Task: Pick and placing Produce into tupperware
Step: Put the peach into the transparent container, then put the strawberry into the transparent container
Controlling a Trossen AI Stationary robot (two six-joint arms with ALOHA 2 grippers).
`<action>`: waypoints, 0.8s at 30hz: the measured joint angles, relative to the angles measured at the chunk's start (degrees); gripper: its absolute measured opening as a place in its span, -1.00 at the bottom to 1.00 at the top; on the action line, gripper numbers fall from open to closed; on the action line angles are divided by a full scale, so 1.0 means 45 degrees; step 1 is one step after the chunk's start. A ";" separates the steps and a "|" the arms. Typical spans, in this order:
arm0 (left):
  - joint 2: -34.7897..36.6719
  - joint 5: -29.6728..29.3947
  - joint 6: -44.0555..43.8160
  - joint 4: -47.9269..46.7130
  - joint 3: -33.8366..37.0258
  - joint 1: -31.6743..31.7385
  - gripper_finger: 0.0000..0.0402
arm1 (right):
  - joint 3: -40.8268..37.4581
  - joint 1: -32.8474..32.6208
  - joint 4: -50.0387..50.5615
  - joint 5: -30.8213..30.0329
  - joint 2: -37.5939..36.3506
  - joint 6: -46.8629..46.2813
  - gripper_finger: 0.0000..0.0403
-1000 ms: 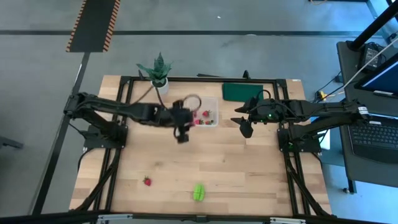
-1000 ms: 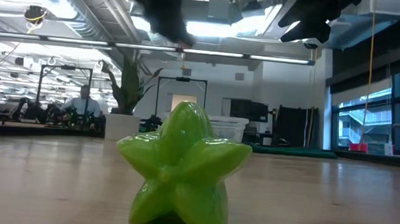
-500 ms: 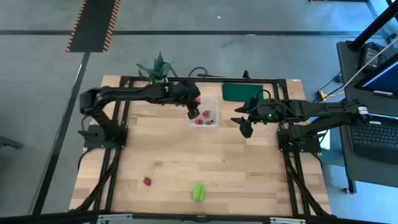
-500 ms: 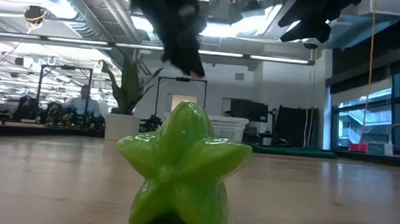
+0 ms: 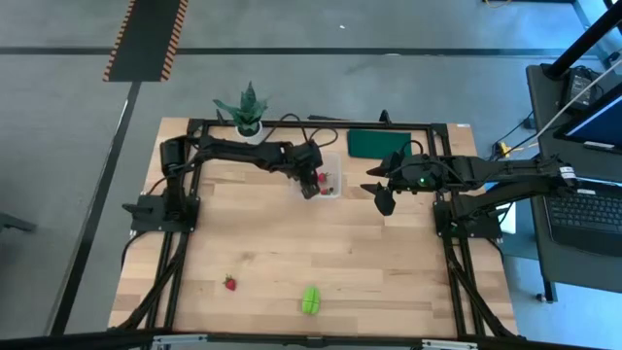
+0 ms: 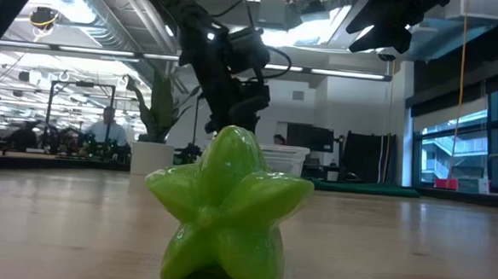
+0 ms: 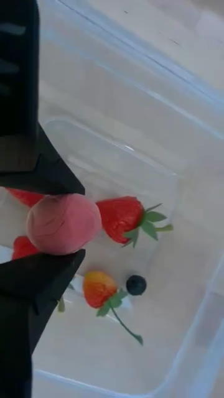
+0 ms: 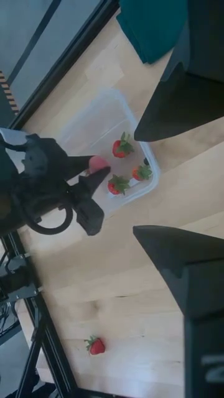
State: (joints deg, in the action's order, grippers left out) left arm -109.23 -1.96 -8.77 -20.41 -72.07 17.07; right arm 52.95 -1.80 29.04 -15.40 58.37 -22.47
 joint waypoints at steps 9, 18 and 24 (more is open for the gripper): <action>0.0000 0.0000 0.0040 0.0162 0.0000 0.0004 -0.18 | 0.0000 0.0000 0.0012 0.0000 0.0000 0.0040 0.16; 0.0180 -0.0097 0.0189 0.0724 -0.0005 -0.0001 0.07 | 0.0000 0.0000 0.0039 0.0000 0.0000 0.0071 0.16; 0.2517 -0.0569 0.1176 0.0567 -0.0247 -0.0031 0.15 | 0.0000 0.0000 0.0196 0.0000 0.0000 0.0096 0.16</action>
State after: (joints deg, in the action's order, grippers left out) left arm -97.90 -4.52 -3.48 -17.86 -73.19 16.92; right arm 52.95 -1.80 29.92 -15.40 58.37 -22.04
